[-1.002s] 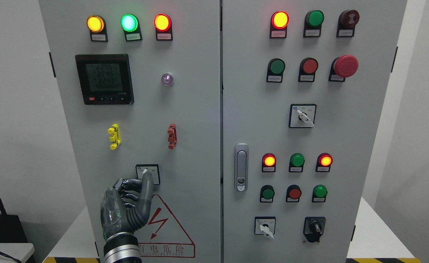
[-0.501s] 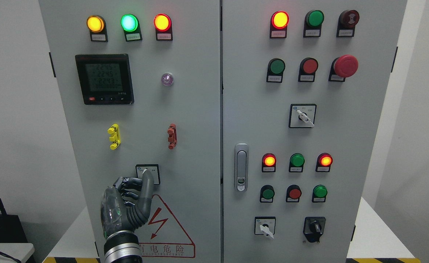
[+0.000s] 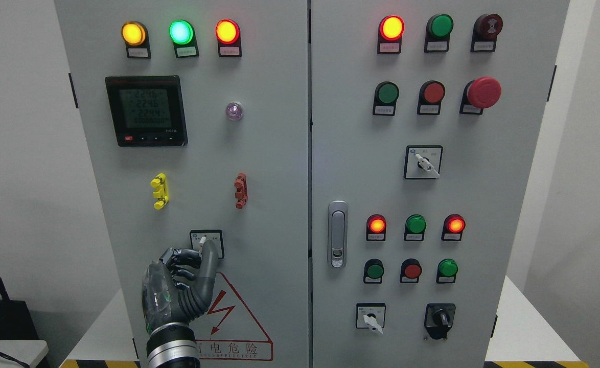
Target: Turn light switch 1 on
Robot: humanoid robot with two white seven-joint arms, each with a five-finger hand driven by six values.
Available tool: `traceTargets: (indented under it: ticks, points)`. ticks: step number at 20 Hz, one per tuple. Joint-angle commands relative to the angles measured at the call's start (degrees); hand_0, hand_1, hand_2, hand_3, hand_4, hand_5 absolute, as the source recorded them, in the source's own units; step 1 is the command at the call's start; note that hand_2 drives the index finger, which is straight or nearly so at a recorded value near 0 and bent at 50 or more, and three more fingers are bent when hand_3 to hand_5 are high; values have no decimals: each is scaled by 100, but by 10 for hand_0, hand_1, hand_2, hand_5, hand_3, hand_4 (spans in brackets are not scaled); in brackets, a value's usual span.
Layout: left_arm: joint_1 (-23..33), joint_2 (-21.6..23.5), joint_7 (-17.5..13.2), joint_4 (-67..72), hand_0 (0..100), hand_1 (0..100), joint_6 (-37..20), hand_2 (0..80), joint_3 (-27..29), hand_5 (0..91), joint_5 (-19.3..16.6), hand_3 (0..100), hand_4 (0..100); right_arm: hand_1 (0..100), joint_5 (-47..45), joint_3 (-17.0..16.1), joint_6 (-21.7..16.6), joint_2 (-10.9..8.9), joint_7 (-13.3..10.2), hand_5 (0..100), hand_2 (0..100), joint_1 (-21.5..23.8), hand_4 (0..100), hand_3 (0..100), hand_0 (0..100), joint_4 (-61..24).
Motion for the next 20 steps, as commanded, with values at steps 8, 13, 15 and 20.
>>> traceTargets:
  ticks: [8, 13, 15, 20]
  points:
    - [-2, -14, 127, 35, 199, 448, 6, 570, -60, 743, -1, 707, 763, 389, -97, 0, -5, 0, -1, 0, 0, 0, 0, 0, 120, 1]
    - [-45, -14, 136, 62, 199, 451, 42, 571, -78, 747, -1, 709, 764, 389, -105, 0, -5, 0, -1, 0, 0, 0, 0, 0, 120, 1]
    - [-72, -23, 171, 62, 202, 450, 42, 571, -78, 748, -1, 709, 765, 389, -105, 0, -5, 0, -1, 0, 0, 0, 0, 0, 120, 1]
    - [-72, -32, 197, 62, 213, 440, 42, 572, -78, 754, -1, 710, 767, 389, -105, 0, -5, 0, -1, 0, 0, 0, 0, 0, 120, 1]
